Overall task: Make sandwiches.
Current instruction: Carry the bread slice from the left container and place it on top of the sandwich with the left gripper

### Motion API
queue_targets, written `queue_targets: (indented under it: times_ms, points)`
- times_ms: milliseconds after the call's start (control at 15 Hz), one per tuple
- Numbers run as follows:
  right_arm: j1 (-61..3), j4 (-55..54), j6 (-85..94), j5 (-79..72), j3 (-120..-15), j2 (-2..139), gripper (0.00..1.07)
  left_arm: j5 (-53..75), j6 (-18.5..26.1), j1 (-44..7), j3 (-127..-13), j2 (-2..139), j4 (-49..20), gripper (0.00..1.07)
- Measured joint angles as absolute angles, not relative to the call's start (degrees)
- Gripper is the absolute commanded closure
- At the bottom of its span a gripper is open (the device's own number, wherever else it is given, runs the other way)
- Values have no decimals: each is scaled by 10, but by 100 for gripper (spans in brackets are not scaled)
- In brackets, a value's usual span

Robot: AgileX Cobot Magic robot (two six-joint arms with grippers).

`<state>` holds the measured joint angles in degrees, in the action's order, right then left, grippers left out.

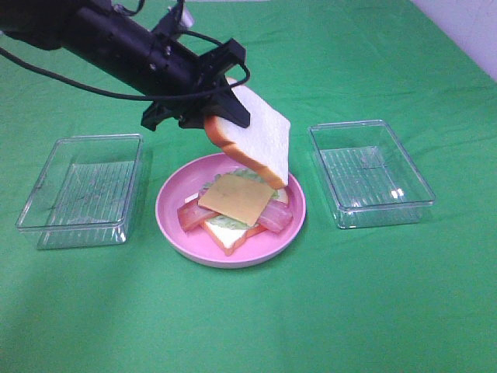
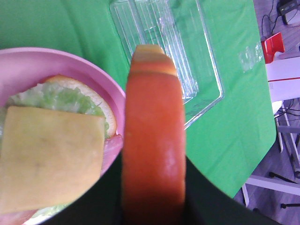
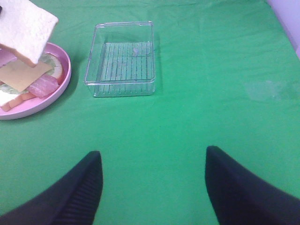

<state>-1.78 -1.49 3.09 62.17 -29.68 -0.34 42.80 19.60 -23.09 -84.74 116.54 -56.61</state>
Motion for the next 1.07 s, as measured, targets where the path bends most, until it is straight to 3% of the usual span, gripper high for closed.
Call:
queue_targets:
  times_ms: [200,267,733,867,1000,1067]
  points:
    - [-18,-15,31,622,-297,-3,47,429,186,-244,-847,1199,-565,107]
    - [-18,-15,31,622,-297,-3,47,430,147,-245,-847,1220,-544,107]
    - [-18,-15,31,622,-297,-3,47,429,57,-245,-847,1226,-474,107]
    - [-18,-15,31,622,-297,-3,47,430,28,-245,-847,1226,-466,86]
    - [-18,-15,31,622,-297,-3,47,431,19,-245,-847,1226,-450,54]
    - [-18,-15,31,622,-297,-3,47,431,19,-245,-847,1226,-450,54]
